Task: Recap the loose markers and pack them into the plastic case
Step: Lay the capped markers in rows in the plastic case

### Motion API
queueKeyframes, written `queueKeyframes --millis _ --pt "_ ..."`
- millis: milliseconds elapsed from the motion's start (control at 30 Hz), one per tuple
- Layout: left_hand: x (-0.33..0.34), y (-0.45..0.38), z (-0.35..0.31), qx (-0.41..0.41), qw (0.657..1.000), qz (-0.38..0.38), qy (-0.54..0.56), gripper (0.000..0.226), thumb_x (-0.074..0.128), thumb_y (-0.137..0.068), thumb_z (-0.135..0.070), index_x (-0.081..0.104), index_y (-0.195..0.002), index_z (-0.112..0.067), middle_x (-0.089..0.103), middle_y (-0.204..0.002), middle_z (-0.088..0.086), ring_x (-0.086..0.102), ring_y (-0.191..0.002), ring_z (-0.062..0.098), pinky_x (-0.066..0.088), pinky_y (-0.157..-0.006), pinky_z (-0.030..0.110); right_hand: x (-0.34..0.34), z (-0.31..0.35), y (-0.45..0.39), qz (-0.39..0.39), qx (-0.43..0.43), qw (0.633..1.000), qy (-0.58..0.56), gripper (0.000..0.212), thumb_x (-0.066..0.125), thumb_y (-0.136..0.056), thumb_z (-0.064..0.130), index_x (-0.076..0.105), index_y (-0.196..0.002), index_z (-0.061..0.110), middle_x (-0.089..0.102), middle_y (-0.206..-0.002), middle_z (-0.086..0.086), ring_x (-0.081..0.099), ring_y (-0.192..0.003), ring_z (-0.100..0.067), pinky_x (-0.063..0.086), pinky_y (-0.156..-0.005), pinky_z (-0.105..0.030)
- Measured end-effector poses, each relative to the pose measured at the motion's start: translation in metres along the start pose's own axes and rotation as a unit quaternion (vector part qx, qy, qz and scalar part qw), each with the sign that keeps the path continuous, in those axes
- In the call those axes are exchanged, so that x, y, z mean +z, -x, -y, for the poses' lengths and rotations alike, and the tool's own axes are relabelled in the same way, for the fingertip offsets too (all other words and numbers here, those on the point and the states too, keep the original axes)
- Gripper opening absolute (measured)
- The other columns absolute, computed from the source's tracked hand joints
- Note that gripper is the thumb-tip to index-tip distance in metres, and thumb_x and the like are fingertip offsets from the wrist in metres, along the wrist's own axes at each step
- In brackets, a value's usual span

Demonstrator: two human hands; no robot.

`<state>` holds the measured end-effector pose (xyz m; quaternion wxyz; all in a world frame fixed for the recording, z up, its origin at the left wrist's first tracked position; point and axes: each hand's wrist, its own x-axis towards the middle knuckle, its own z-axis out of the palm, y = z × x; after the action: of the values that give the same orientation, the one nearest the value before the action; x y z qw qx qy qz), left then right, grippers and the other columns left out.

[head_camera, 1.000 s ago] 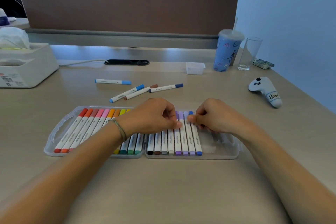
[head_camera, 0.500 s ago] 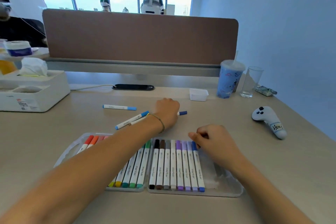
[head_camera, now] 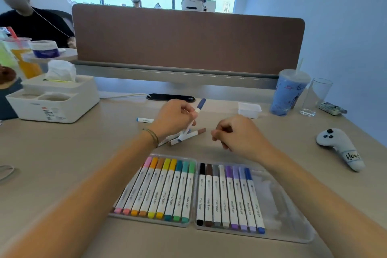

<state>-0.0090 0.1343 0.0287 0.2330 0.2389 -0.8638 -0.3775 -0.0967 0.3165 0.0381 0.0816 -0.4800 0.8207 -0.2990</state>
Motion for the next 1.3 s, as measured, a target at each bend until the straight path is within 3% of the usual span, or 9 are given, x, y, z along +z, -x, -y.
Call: queueKeyframes --millis 233,433,600,800,933,1000,1100,1200,1300 --pt "-0.072 0.006 0.035 -0.104 0.993 0.04 0.023 0.014 0.067 -0.095 -0.017 0.075 -0.102 -0.009 0.077 -0.083 0.004 0.074 -0.07 0.01 0.056 -0.062 0.018 0.044 0.036 -0.095 0.065 0.101 0.993 -0.007 0.025 0.067 -0.096 0.023 0.079 -0.082 0.007 0.065 -0.067 -0.003 0.055 -0.059 -0.014 0.047 -0.059 -0.025" --pt "-0.095 0.005 0.048 -0.141 0.989 0.02 0.043 0.008 0.071 -0.091 -0.02 0.074 -0.095 -0.013 0.076 -0.089 0.008 0.072 -0.082 0.021 0.058 -0.067 0.025 0.083 0.041 -0.137 0.123 0.156 0.977 0.073 0.037 0.075 -0.088 0.044 0.068 -0.068 0.014 0.068 -0.063 0.003 0.057 -0.057 -0.012 0.045 -0.063 -0.026" --pt "-0.1 0.011 0.054 -0.158 0.985 0.027 0.058 0.01 0.071 -0.092 -0.02 0.074 -0.097 -0.012 0.077 -0.088 0.007 0.073 -0.08 0.02 0.058 -0.066 0.025 0.093 0.04 -0.15 0.134 0.214 0.966 0.054 0.026 0.082 -0.084 0.037 0.077 -0.084 0.011 0.074 -0.067 0.001 0.061 -0.058 -0.012 0.05 -0.071 -0.028" --pt "-0.091 0.022 0.057 -0.171 0.983 0.027 0.067 0.008 0.069 -0.093 -0.02 0.074 -0.094 -0.014 0.076 -0.089 0.006 0.071 -0.075 0.016 0.055 -0.057 0.018 0.095 0.038 -0.144 0.113 0.223 0.965 0.085 0.029 0.08 -0.084 0.04 0.076 -0.077 0.012 0.075 -0.062 0.0 0.063 -0.055 -0.012 0.055 -0.075 -0.029" --pt "-0.083 0.025 0.048 -0.159 0.985 0.034 0.063 0.011 0.068 -0.094 -0.02 0.073 -0.099 -0.011 0.074 -0.091 0.007 0.07 -0.074 0.013 0.053 -0.057 0.017 0.087 0.045 -0.135 0.138 0.262 0.955 0.001 0.023 0.077 -0.09 0.026 0.069 -0.08 0.008 0.067 -0.059 -0.003 0.053 -0.037 -0.008 0.042 -0.047 -0.019" --pt "-0.082 0.028 0.045 -0.158 0.985 0.035 0.066 0.013 0.067 -0.094 -0.021 0.072 -0.101 -0.01 0.074 -0.09 0.007 0.07 -0.074 0.013 0.055 -0.059 0.018 0.08 0.05 -0.128 0.109 0.258 0.958 -0.059 0.018 0.072 -0.093 0.02 0.069 -0.084 0.005 0.064 -0.061 -0.004 0.05 -0.032 -0.007 0.038 -0.038 -0.018" --pt "-0.082 0.033 0.04 -0.157 0.983 0.036 0.088 0.016 0.066 -0.095 -0.018 0.071 -0.107 -0.01 0.075 -0.09 0.007 0.072 -0.075 0.014 0.058 -0.064 0.02 0.063 0.053 -0.113 0.052 0.224 0.966 -0.115 0.021 0.062 -0.091 0.021 0.07 -0.084 0.003 0.064 -0.06 -0.006 0.055 -0.044 -0.013 0.044 -0.045 -0.019" --pt "-0.077 0.039 0.029 -0.145 0.978 0.071 0.134 0.028 0.068 -0.091 -0.008 0.068 -0.119 -0.011 0.076 -0.092 0.008 0.074 -0.079 0.016 0.058 -0.065 0.019 0.039 0.05 -0.085 0.063 0.228 0.956 -0.171 0.024 0.056 -0.095 0.025 0.067 -0.092 0.004 0.07 -0.064 -0.009 0.065 -0.051 -0.018 0.052 -0.05 -0.022" --pt "-0.061 0.047 0.012 -0.117 0.966 0.124 0.196 0.045 0.071 -0.086 0.001 0.063 -0.129 -0.009 0.077 -0.096 0.015 0.075 -0.091 0.024 0.061 -0.084 0.031 0.018 0.035 -0.048 0.08 0.231 0.938 -0.247 0.026 0.05 -0.1 0.024 0.067 -0.099 0.005 0.069 -0.067 -0.011 0.065 -0.053 -0.021 0.056 -0.055 -0.027"
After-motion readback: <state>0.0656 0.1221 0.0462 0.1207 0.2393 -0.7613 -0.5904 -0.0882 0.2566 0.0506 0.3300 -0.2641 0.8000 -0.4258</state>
